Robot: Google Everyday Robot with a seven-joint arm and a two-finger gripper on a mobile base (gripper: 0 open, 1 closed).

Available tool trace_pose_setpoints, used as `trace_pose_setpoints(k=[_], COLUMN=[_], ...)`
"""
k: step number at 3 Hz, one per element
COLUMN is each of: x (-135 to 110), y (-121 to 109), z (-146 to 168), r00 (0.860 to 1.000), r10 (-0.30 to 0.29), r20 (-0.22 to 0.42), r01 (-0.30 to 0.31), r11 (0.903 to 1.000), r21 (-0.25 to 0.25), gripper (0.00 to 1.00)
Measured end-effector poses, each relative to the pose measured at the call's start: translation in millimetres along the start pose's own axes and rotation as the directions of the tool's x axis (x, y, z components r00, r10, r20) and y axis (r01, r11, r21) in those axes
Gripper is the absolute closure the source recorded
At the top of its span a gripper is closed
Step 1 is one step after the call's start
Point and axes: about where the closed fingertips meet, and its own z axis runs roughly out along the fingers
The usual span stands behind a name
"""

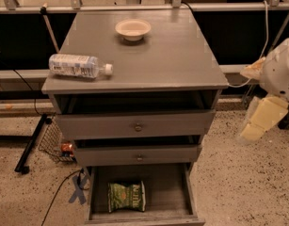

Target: Pick green jalapeno chip bag from bottom drawer and place on counter

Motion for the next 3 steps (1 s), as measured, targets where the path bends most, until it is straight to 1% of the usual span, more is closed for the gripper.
trace_pose_setpoints(k=[1,2,3], x=[7,16,17], y=[9,31,32], z=[22,56,61], r00=[0.998,0.991,0.99], r10=[0.042,0.096,0.101], r20=[0.053,0.089,0.095], r01=[-0.04,-0.085,-0.089], r11=[0.9985,0.9895,0.988], r21=[-0.037,-0.117,-0.126], gripper=[0.0,0.0,0.0])
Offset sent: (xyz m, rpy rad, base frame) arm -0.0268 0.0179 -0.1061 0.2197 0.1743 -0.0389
